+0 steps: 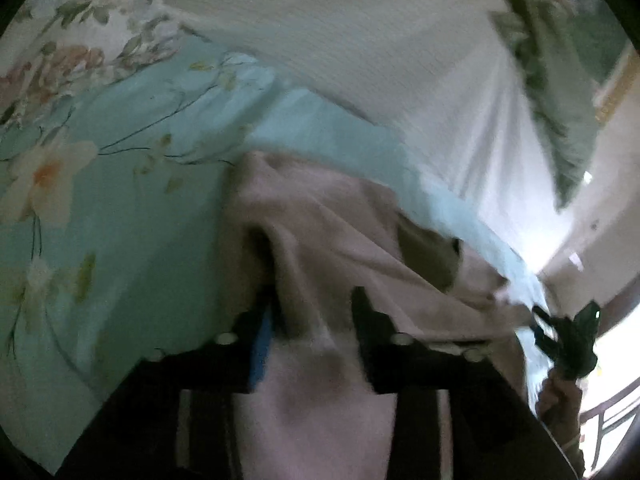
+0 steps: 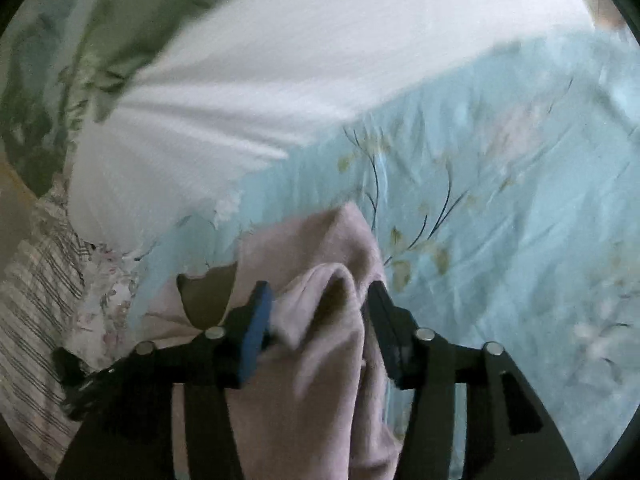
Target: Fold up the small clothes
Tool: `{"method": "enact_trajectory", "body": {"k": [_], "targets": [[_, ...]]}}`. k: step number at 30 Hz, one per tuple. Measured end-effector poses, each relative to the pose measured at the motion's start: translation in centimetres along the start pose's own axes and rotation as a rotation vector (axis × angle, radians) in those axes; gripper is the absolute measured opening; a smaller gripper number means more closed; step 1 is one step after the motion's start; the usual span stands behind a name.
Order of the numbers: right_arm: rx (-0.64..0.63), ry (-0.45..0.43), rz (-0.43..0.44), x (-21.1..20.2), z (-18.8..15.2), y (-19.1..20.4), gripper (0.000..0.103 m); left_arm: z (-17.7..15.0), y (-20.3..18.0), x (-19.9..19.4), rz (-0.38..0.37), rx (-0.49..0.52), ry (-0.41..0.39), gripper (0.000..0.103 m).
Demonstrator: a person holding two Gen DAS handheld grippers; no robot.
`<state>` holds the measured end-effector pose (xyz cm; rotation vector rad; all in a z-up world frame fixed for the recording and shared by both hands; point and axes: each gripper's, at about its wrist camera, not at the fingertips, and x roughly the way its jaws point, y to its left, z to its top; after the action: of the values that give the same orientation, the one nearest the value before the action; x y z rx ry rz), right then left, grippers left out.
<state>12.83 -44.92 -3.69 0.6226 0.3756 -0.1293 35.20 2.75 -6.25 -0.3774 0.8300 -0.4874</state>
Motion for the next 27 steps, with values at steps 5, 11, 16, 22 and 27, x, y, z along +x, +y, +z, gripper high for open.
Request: {"method": "enact_trajectory", "body": {"k": [5,11,16,22,27], "targets": [[-0.211,0.194,0.137,1.7,-4.2,5.6,0.053,-4.1,-4.8,1.2,-0.075,0.118,0.115,0.045],[-0.399,0.379,0.057,8.2,-6.3,7.9,0.053,-3.6,-6.8,6.2,0.036,0.180,0.200,0.043],[-0.178,0.276,-0.009,11.7,-0.6,4.2,0.051,2.0,-4.0,8.8,0.107,0.054,0.148,0.042],[-0.008,0.064,-0.056,8.8,2.2,1.3,0.059,6.1,0.2,8.5,0.113,-0.139,0.057,0.041],[0.020,0.036,-0.004,4.5,-0.4,0.8,0.062,3.2,0.6,4.4,0.130,-0.105,0.013,0.045]]}}
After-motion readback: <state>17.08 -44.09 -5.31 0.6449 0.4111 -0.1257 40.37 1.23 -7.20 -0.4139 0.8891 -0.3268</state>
